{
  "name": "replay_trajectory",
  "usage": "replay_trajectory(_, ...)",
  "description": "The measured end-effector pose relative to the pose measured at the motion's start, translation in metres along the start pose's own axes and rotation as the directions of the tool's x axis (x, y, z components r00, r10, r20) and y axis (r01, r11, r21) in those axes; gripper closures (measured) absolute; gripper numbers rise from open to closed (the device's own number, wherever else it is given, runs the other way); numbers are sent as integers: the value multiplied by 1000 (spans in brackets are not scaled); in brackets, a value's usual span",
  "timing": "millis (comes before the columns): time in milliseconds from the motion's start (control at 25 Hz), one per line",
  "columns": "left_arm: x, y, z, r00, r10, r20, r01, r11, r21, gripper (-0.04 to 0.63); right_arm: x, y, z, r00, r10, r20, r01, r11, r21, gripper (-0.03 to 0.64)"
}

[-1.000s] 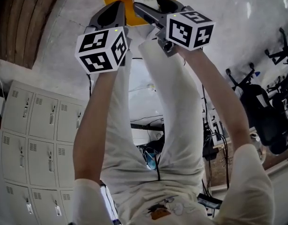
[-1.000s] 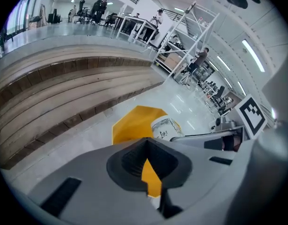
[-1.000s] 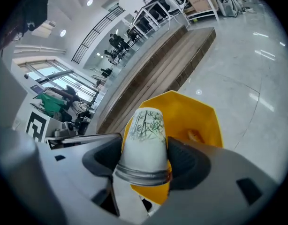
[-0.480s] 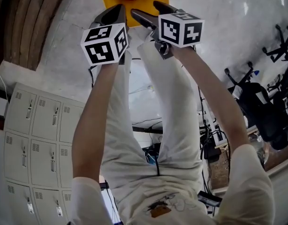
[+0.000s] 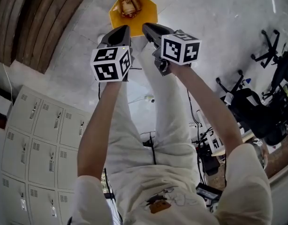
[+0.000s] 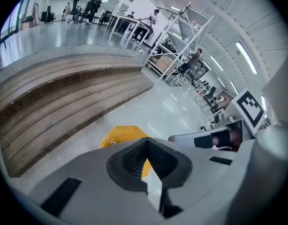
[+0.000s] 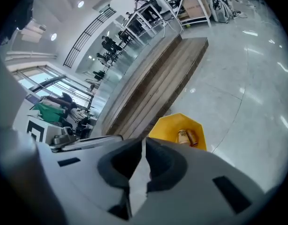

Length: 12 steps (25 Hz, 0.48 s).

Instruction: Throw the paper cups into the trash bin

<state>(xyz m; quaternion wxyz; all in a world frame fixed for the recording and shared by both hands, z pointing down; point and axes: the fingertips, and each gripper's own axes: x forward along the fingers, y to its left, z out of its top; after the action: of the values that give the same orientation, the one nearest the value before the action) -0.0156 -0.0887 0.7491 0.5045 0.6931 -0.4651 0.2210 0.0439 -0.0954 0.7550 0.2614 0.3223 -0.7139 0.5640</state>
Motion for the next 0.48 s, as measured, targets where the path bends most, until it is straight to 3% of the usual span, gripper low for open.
replay_trajectory(280, -82, -48, 60, 994, -9, 105, 8, 1000, 4, 589, -71, 53, 25, 1000, 14, -3, -14, 996, -84, 609)
replay_trajectory(480, -153, -76, 81, 990, -9, 141, 10, 1000, -5, 589, -122, 112, 41, 999, 40, 5, -39, 992, -121, 609)
